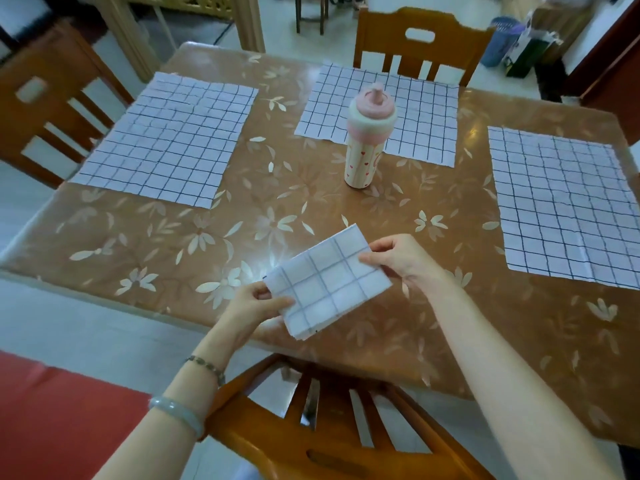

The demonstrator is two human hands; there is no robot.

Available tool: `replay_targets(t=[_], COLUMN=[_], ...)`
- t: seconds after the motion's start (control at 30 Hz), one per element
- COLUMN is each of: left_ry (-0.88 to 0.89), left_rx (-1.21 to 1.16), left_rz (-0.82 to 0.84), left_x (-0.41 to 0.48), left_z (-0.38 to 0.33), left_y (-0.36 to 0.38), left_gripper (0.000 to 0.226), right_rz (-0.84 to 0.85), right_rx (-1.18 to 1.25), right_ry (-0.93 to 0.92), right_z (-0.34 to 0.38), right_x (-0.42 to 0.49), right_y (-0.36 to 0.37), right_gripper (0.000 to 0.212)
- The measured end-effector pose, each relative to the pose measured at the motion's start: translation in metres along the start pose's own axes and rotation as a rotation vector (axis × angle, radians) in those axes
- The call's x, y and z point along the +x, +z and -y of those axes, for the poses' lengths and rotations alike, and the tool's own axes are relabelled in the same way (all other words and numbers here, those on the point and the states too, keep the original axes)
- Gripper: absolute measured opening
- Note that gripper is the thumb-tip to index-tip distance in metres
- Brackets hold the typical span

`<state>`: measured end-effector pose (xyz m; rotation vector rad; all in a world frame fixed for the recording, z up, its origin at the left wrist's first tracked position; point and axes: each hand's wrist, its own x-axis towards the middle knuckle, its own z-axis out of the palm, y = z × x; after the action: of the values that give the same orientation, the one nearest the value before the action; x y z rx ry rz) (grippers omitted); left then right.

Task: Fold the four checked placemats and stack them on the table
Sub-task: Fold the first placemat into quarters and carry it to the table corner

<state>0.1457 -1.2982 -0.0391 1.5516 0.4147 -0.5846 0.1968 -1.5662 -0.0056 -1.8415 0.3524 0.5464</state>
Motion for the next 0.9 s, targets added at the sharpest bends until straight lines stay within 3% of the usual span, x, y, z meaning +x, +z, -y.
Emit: replay_targets(t=[0.1,0.23,0.53,0.63,0.8,0.9], left_ry=[-0.006,-0.011,0.064,0.098,0.124,0.081], left_rx=[-0.228,-0.406,-0.568,-0.65,-0.721,-0.735], left_rz=[-0.08,-0.193,-0.479,-0.561,-0.576,-0.585], left_x=[-0.022,-0.05,-0.117,-0.139,-0.174,-0.194], left_z=[-0.003,0.004,0.028,0.04,0.068,0.087], left_y=[-0.013,-0.05,-0.164,-0.21,-0.303,-0.356], left_gripper=[0.019,0.019,0.021,0.011,0.013,0.018], right_rz=[-0.02,0.025,0.331,0.395,0.451,0.466], right_rx=[0.029,-0.04,-0.065,-0.065,-0.011,0.024], right_ry=[-0.001,-0.076,-0.074,-0.073,-0.069,-0.047], right_z=[0.01,0.027,0.098,0.121,0.147,0.153], right_x=[-0.005,-0.011,-0.026,-0.035,-0.06,-0.07], right_y=[0.023,0.069,0.192,0.248,0.355,0.417], right_gripper=[0.008,0.03,0.023,0.019,0.01,0.018])
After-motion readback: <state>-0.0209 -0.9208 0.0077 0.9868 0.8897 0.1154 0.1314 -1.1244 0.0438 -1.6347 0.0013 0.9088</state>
